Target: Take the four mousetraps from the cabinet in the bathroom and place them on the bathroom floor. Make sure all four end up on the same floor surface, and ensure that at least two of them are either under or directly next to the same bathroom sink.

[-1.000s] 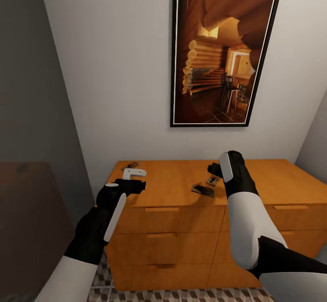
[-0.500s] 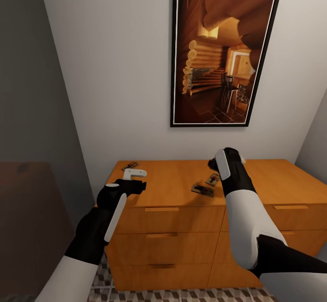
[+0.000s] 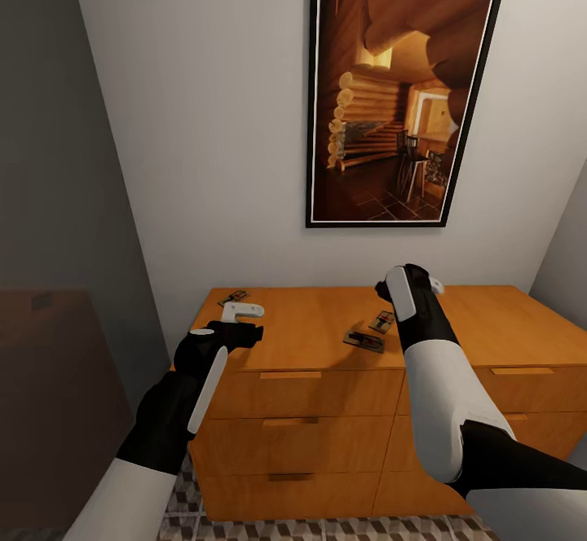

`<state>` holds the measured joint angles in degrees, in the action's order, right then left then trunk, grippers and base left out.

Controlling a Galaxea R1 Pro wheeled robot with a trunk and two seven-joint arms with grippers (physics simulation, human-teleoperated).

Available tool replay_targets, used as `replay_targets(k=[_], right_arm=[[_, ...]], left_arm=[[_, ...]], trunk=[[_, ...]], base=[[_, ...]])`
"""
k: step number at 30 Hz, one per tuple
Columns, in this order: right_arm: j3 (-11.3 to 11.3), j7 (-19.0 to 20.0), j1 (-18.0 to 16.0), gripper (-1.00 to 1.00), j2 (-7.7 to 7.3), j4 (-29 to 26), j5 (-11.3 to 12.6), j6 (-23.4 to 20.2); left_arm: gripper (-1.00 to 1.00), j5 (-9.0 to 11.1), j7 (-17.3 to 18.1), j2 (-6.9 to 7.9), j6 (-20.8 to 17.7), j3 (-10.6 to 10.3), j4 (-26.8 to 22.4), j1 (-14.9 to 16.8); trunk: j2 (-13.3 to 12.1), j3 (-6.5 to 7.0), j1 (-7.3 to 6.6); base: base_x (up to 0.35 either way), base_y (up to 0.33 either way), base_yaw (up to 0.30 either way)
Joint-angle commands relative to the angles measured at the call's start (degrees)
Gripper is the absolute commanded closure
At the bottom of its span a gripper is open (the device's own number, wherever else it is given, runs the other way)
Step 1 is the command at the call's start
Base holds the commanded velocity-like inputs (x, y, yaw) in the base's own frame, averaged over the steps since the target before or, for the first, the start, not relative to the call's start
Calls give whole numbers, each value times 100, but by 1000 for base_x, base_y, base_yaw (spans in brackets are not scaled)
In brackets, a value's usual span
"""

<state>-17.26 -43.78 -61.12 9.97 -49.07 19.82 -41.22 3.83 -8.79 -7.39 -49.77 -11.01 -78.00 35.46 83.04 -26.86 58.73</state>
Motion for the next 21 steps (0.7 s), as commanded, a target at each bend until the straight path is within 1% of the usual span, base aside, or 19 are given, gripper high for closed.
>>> replay_targets(k=[1, 5, 6, 8, 16, 21], right_arm=[[-3, -104, -5, -100, 3, -7, 128, 41], [6, -322, -2, -100, 3, 2, 297, 260], [8, -404, -1, -100, 3, 31, 340, 379], [9, -460, -3, -100, 3, 88, 371, 485], [12, -545, 1, -100, 3, 304, 423, 675], [11, -577, 0, -100, 3, 381, 554, 773]], left_arm=[[-100, 45, -45, 1, -24, -6, -5, 3], [-100, 51, -39, 0, -25, -6, -5, 4], [-100, 54, -38, 0, -30, -6, -5, 4], [-100, 52, -35, 0, -34, -6, -8, 5], [-100, 79, -34, -12, -45, 7, -14, 3], [-100, 89, -40, -22, -49, 10, -20, 4]], trunk=[[4, -7, 0], [4, -7, 0], [4, -7, 0], [4, -7, 0], [4, -7, 0], [4, -7, 0]], base=[[0, 0, 0], [0, 0, 0], [0, 0, 0], [0, 0, 0], [0, 0, 0], [0, 0, 0]])
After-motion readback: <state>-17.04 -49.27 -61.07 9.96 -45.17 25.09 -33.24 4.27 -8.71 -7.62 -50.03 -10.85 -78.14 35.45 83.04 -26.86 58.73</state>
